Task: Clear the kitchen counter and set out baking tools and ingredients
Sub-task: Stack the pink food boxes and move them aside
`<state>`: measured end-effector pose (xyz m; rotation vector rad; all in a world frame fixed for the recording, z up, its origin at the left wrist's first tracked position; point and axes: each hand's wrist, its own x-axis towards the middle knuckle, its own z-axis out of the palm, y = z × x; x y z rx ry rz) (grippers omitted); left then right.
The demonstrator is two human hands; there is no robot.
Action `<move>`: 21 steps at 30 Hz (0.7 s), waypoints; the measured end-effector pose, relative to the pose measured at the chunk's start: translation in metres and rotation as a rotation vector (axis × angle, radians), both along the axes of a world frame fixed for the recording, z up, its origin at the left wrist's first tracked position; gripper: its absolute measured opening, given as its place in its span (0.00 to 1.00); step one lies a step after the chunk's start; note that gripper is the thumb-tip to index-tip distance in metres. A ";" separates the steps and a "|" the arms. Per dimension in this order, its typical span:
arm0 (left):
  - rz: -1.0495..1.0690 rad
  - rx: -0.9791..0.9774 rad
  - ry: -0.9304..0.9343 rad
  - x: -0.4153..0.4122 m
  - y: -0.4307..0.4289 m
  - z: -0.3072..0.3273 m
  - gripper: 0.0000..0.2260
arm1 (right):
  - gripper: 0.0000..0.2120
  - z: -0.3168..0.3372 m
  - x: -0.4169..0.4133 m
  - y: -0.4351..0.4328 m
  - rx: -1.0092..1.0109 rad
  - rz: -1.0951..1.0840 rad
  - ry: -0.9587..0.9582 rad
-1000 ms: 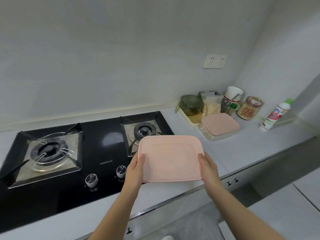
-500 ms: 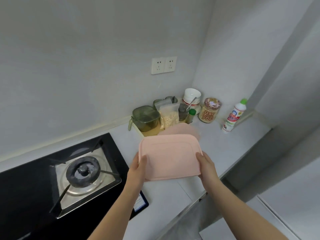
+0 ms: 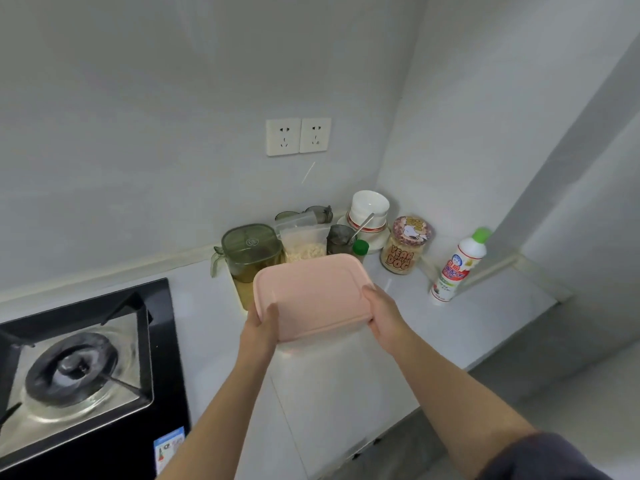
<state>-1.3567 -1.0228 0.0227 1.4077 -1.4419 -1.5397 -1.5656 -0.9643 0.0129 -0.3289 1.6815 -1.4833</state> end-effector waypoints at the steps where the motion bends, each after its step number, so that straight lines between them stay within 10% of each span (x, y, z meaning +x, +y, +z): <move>1: 0.026 -0.003 -0.023 -0.009 -0.002 -0.002 0.23 | 0.15 -0.001 -0.008 -0.006 0.014 0.017 0.003; 21: 0.227 0.151 -0.077 -0.052 -0.018 -0.032 0.23 | 0.17 -0.037 -0.054 -0.048 0.111 0.151 0.195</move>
